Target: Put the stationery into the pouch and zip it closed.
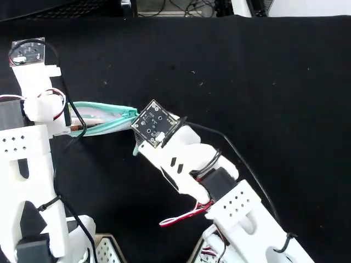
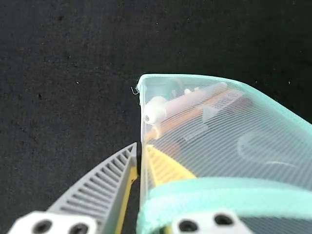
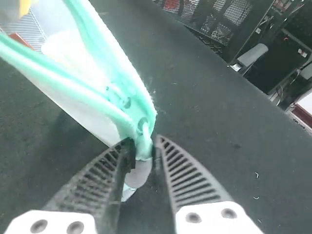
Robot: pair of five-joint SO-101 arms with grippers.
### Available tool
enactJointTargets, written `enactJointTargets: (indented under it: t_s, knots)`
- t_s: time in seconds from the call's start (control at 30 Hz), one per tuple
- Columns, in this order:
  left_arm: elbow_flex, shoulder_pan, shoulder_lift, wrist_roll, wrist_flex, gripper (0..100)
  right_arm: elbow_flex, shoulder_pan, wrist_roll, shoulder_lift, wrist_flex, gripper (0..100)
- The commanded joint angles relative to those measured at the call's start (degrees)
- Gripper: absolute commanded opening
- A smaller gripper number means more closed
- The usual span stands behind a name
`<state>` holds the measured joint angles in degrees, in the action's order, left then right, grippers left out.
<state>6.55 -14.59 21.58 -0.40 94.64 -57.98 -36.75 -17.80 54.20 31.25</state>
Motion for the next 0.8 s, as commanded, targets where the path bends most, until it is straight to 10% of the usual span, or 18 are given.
enactJointTargets:
  t_s: [0.0, 0.77]
  knots:
    - [2.2, -0.7, -1.0, -0.5, -1.0, 3, -0.4, 0.6, -0.6, 3.4, -1.5, 1.2]
    - [2.2, -0.6, -1.0, -0.5, -1.0, 3, -10.5, -2.5, -0.7, 23.7, 0.9, 1.2]
